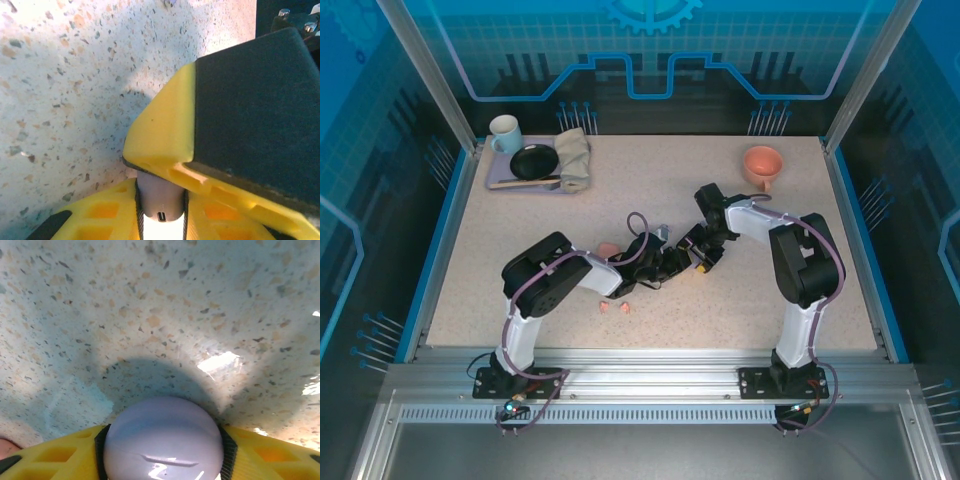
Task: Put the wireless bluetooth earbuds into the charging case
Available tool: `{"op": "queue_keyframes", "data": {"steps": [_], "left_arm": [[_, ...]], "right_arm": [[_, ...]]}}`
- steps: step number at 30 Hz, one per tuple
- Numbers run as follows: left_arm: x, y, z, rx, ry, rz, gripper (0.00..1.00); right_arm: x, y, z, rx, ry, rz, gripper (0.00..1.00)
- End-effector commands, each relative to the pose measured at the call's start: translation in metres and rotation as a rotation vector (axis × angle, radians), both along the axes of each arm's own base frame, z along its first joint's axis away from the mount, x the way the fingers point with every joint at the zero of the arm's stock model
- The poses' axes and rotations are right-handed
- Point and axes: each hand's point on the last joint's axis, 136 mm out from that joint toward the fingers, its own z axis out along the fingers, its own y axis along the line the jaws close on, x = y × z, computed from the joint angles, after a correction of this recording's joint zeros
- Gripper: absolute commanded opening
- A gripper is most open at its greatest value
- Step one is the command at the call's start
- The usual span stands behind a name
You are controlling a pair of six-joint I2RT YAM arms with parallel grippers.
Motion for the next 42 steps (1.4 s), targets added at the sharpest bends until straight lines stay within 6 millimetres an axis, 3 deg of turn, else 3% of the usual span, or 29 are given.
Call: {"op": "queue_keyframes", "data": {"steps": [1,11,16,22,29,42], "left_arm": [[0.001,0.012,-0.027,0.071,0.014,0.048,0.2],[-0.007,0.01,-0.018,0.082,0.0,-0.003,0.19],[-0.012,0.009,-0.003,0.112,-0.04,-0.091,0.19],[-0.009,0.012,0.012,0.118,-0.071,-0.211,0.19],[-0.001,0.015,0.032,0.096,-0.105,-0.28,0.19],[0.004,0.015,0.053,0.067,-0.136,-0.305,0.19]], "right_arm": [[0.01,0.003,0.003,0.038,-0.051,0.023,0.64],[0.031,-0.032,0.052,0.052,-0.237,0.014,0.76],[0.029,-0.055,0.062,0.045,-0.364,0.071,0.78],[0.028,-0.057,0.072,0.045,-0.57,0.228,0.78],[0.014,-0.047,0.06,0.12,-0.634,0.284,0.78],[0.0,-0.034,0.028,0.155,-0.575,0.323,0.76]]}}
